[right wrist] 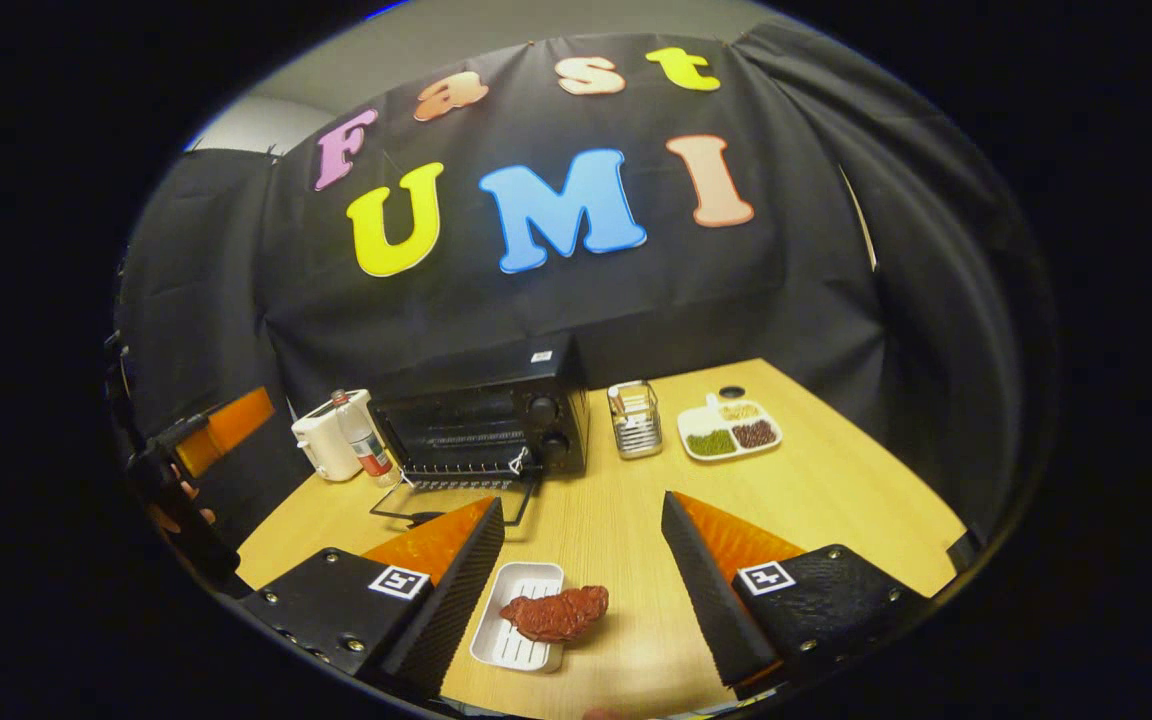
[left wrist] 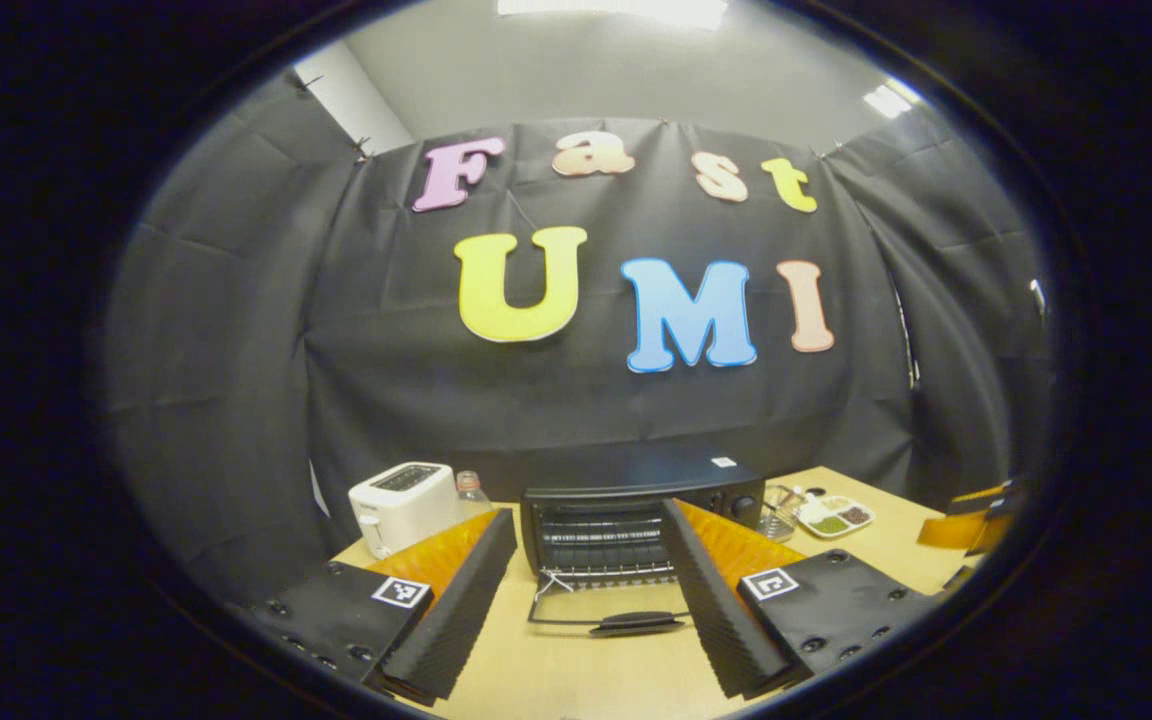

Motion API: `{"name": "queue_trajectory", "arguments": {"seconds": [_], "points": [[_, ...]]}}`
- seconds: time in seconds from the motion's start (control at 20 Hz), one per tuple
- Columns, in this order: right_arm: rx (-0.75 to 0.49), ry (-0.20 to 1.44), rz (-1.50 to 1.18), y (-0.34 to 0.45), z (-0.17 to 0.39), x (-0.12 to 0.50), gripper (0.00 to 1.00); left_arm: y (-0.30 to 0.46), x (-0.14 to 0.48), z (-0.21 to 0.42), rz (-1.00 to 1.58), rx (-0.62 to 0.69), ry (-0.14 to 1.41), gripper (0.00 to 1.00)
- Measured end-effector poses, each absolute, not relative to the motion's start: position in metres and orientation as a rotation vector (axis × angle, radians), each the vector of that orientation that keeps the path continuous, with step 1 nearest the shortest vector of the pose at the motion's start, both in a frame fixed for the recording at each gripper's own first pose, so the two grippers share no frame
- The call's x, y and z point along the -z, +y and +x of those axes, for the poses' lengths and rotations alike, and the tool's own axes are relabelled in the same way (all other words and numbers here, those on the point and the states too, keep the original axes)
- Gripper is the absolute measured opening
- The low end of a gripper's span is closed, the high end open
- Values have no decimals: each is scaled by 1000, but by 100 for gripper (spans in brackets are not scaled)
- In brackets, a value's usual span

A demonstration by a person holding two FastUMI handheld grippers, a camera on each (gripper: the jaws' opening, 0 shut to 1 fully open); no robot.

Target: Open the electric oven with the left hand, put the food in, and close the electric oven.

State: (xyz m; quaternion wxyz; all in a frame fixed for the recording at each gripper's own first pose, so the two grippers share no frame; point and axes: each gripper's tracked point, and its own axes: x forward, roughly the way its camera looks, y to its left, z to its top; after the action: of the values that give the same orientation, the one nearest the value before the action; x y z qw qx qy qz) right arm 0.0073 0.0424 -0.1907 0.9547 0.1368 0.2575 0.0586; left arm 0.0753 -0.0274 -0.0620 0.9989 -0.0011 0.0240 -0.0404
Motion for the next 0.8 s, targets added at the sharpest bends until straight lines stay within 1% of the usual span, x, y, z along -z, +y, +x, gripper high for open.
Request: {"name": "queue_trajectory", "arguments": {"seconds": [0.05,0.1,0.15,0.2,0.25,0.35,0.4,0.45,0.5,0.55,0.6,0.8], "points": [[-121,560,312,43,8,202,98,-21,56,72,-3,68,37,91],[-121,596,348,45,6,212,98,-16,52,70,-3,56,31,100],[-124,635,387,48,5,224,98,-11,49,67,-2,45,31,92],[-118,665,415,49,4,233,98,-8,50,65,-4,39,33,100],[-118,699,450,51,4,243,98,-7,52,62,-7,38,45,91],[-111,758,519,54,-1,258,98,0,55,59,-9,24,58,100],[-118,786,548,58,-3,266,98,2,57,57,-6,16,64,100],[-121,813,577,61,-6,272,98,4,59,54,-3,10,68,98],[-128,836,610,65,-8,277,98,6,59,52,-2,4,69,91],[-133,863,642,68,-11,282,97,7,59,52,-4,2,70,91],[-133,888,668,70,-15,287,97,7,61,52,-4,-1,70,97],[-159,955,759,84,-22,300,96,9,58,46,-6,-8,66,98]]}}
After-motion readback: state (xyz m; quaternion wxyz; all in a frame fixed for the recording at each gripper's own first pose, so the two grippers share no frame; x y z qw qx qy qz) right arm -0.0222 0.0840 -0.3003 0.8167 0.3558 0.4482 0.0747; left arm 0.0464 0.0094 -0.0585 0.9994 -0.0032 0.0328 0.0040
